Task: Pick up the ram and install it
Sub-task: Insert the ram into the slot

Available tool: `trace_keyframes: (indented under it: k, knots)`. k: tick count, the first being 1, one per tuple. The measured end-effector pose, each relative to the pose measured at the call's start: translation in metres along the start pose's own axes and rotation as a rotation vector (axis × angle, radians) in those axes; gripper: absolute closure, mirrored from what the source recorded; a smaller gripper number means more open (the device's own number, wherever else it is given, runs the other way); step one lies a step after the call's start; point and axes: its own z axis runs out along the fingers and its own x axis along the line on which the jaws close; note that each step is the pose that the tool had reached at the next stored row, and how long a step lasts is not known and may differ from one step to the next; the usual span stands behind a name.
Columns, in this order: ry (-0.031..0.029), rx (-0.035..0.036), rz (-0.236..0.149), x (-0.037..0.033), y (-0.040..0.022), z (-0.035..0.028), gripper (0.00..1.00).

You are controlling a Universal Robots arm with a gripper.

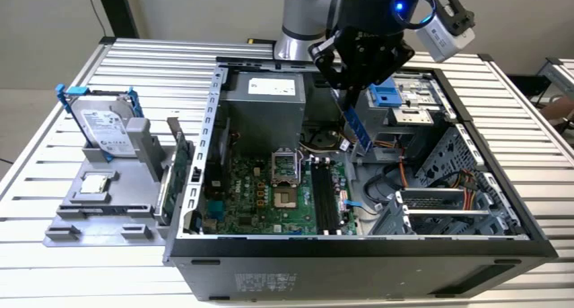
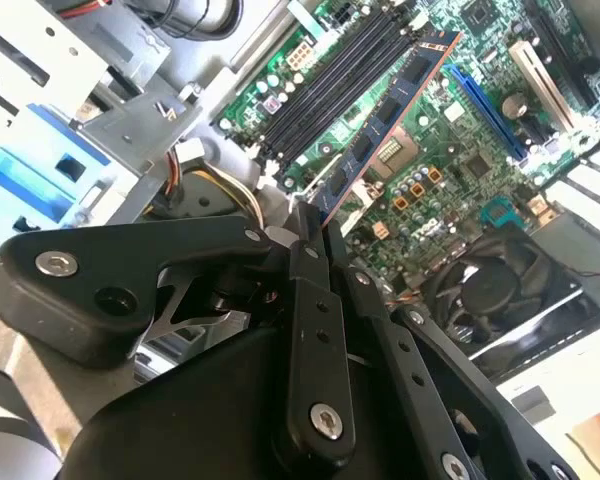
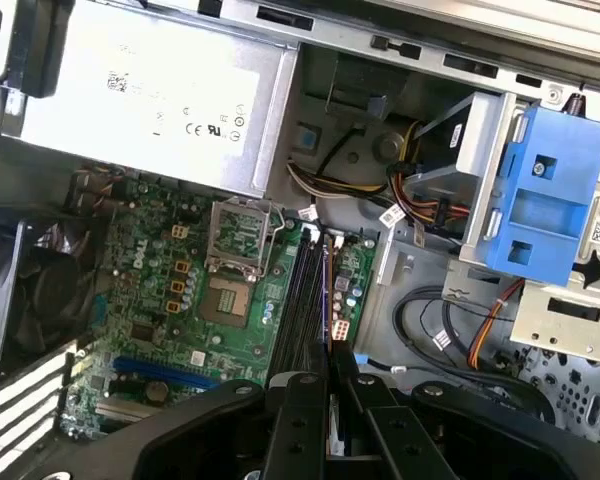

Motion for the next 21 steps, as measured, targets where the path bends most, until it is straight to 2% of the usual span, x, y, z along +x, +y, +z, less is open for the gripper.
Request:
trace_keyframes:
  k: [16, 21]
  knots:
    - [-0.0016, 0.0008, 0.179, -0.0015, -0.0003, 0.0006, 1.0]
    - [-0.002, 0.0009, 0.215, -0.0025, -0.0005, 0.0007, 1.0]
